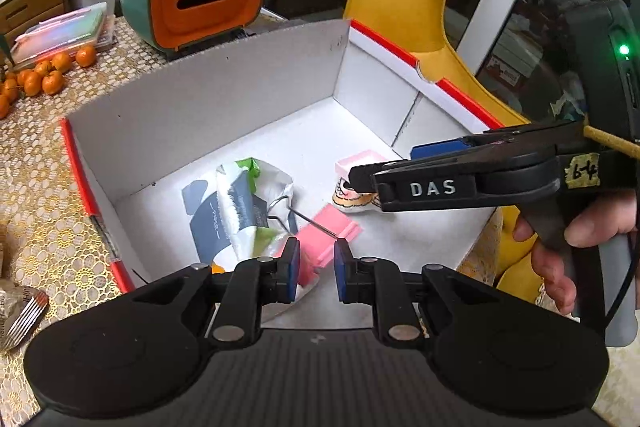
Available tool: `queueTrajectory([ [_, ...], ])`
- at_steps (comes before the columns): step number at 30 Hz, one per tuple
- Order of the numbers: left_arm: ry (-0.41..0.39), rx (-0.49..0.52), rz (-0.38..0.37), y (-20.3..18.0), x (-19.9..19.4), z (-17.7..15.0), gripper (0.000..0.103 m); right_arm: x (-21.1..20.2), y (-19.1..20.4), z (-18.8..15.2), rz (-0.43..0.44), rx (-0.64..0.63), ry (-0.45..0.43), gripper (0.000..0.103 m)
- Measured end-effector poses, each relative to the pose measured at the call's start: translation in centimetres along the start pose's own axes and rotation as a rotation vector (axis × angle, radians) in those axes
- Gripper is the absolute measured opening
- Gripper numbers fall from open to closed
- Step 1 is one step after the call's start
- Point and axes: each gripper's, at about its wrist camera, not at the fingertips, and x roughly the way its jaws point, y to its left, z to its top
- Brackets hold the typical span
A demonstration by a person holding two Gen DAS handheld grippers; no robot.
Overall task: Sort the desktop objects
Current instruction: 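Open the right tool to drop the comb while the left tool releases the binder clip into the box, then move both open tools back toward the table items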
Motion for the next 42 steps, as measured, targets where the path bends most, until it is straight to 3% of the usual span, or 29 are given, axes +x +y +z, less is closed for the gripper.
queueTrajectory([
  [3,-0.012,-0.017,0.004,0.1,-0.5,-0.1,0.026,-0.6,0.0,0.1,0.009,0.008,-0.014,0.068],
  [4,-0.016,-0.020,0.003,0.1,-0.7,-0.1,0.034,-0.7,0.0,0.2,0.012,0.008,-0.018,0.068],
  [5,-0.021,-0.021,0.000,0.0,-1.0,-0.2,0.051,-0.9,0.0,0.2,0.017,0.005,-0.021,0.071],
  [7,-0.041,-0.008,-0.013,-0.3,-1.6,-0.4,0.059,-1.3,0.2,0.2,0.017,-0.001,-0.028,0.073],
  [28,-0.174,-0.006,0.028,-2.1,-9.6,-4.3,0.059,-8.2,2.0,-1.7,0.093,-0.053,-0.140,0.079],
  [42,-0.262,-0.062,0.102,1.2,-16.8,-8.6,0.059,-12.1,7.7,-4.1,0.161,-0.083,-0.174,0.081],
])
